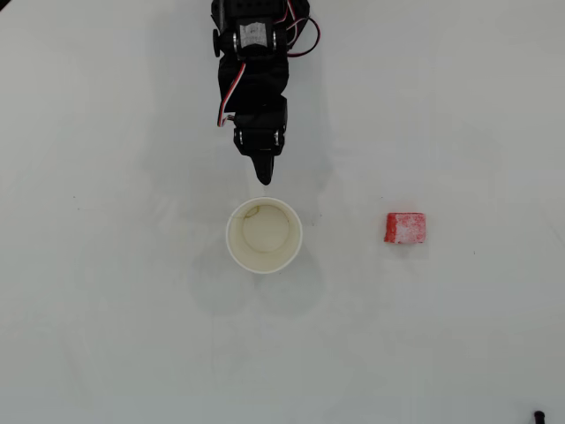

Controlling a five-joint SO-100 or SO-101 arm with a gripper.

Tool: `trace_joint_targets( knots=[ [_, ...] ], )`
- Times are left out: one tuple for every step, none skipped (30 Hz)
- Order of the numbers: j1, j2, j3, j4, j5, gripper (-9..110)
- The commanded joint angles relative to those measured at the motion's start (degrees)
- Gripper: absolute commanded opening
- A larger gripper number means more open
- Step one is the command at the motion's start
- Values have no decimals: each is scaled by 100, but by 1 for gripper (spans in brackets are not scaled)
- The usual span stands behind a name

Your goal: Grasp a red cube and put it in the cup.

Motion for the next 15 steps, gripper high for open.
trace_joint_targets(
  knots=[
    [-202,62,404,-79,-26,1],
    [-237,62,404,-70,-26,1],
    [-272,62,404,-62,-35,1],
    [-299,62,404,-62,-44,1],
    [-308,62,404,-62,-44,1],
    [-316,62,404,-62,-114,1],
    [-334,62,404,-70,-615,1],
    [-343,62,404,-53,-1230,1],
    [-334,62,404,-53,-1723,1],
    [-308,62,404,-97,-2039,1],
    [-290,70,404,-97,-2417,1],
    [-290,70,404,-114,-2698,1],
    [-281,70,404,-185,-2944,1],
    [-281,70,404,-246,-3208,1],
    [-299,70,404,-308,-3437,1]
  ],
)
